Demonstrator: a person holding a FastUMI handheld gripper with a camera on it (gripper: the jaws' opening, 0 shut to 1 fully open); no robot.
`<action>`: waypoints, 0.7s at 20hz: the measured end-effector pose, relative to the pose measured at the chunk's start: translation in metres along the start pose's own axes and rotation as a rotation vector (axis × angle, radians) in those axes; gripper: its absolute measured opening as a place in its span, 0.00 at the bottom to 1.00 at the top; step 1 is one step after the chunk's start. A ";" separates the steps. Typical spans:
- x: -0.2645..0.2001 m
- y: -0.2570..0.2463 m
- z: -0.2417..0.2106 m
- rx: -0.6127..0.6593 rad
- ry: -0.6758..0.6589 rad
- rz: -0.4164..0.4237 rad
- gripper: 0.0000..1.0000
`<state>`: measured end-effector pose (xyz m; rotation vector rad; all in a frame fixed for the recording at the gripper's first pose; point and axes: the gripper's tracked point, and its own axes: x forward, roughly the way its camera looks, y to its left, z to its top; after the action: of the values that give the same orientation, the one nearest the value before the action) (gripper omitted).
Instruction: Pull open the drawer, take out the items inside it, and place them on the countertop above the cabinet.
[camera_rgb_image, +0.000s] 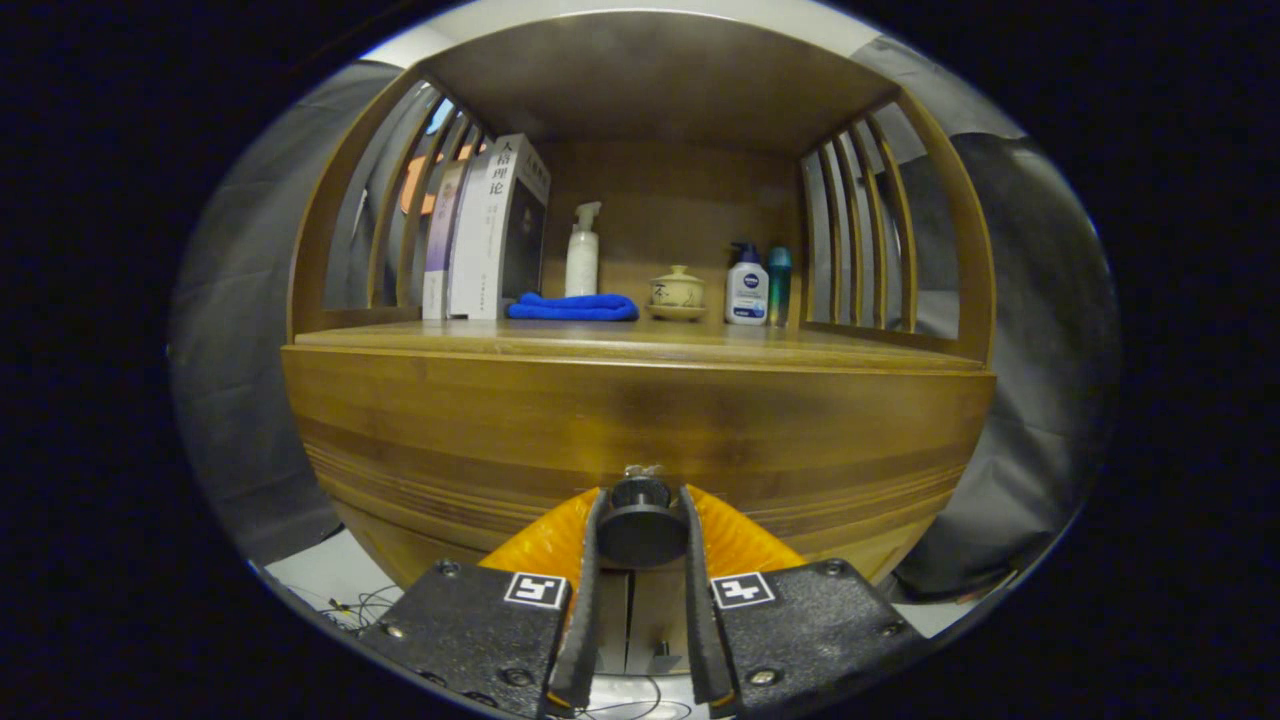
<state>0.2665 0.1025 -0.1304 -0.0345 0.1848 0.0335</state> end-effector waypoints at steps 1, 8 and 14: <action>-0.002 -0.001 -0.001 0.001 0.005 -0.002 0.39; -0.037 0.000 -0.008 -0.023 0.006 0.002 0.37; -0.072 0.001 -0.017 -0.023 0.004 0.013 0.37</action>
<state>0.1925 0.1004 -0.1336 -0.0561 0.1890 0.0487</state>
